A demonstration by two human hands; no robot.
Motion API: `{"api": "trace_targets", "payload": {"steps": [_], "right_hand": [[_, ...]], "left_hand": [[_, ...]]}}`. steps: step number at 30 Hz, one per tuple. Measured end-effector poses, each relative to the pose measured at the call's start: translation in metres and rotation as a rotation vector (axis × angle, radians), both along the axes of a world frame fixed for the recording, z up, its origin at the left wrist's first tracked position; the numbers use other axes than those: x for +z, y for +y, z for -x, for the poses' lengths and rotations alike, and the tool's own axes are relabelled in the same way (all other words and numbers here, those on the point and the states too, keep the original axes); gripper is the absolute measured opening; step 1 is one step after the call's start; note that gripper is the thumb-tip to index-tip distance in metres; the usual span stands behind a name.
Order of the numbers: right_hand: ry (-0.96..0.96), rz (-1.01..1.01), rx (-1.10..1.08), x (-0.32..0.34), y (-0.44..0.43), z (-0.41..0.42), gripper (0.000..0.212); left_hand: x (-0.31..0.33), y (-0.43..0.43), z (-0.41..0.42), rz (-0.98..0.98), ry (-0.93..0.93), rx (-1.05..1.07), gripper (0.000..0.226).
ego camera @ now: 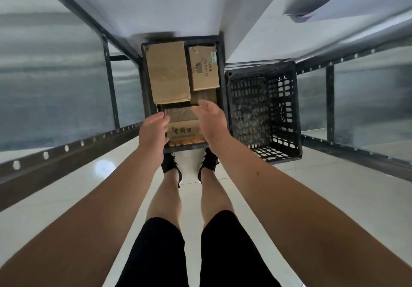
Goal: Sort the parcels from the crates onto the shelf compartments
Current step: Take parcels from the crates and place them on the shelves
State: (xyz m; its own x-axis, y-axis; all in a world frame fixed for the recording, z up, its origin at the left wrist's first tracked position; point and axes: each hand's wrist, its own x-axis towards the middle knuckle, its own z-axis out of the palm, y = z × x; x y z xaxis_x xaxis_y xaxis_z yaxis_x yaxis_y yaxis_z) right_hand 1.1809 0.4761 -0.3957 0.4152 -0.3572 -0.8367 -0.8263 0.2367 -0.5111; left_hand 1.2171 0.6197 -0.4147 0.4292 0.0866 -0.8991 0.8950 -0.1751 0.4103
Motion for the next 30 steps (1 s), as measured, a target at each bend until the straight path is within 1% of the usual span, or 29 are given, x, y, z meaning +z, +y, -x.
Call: {"api": "trace_targets", "payload": {"steps": [4,7,13,19,25,27,30], "right_hand": [[0.045,-0.030,0.047,-0.055,-0.005,-0.001,0.047],[0.060,-0.026,0.075,-0.093,-0.008,-0.009,0.051],[0.038,-0.035,0.076,-0.158,-0.011,-0.039,0.055],[0.020,-0.024,0.092,-0.204,-0.013,-0.071,0.061],[-0.043,0.005,0.062,-0.230,-0.014,-0.100,0.051],[-0.060,-0.002,0.064,-0.234,-0.012,-0.108,0.058],[-0.066,-0.023,0.067,-0.240,-0.011,-0.117,0.075]], "left_hand": [[-0.063,-0.009,-0.006,-0.008,0.022,0.024,0.036],[-0.101,-0.009,-0.015,-0.033,0.032,0.048,0.040],[-0.162,0.011,-0.033,-0.115,-0.021,0.013,0.050],[-0.198,0.017,-0.057,-0.176,-0.078,-0.015,0.057],[-0.223,0.003,-0.078,-0.147,-0.140,0.003,0.066],[-0.229,-0.001,-0.084,-0.142,-0.147,0.014,0.067],[-0.239,-0.004,-0.099,-0.159,-0.185,0.020,0.065]]}}
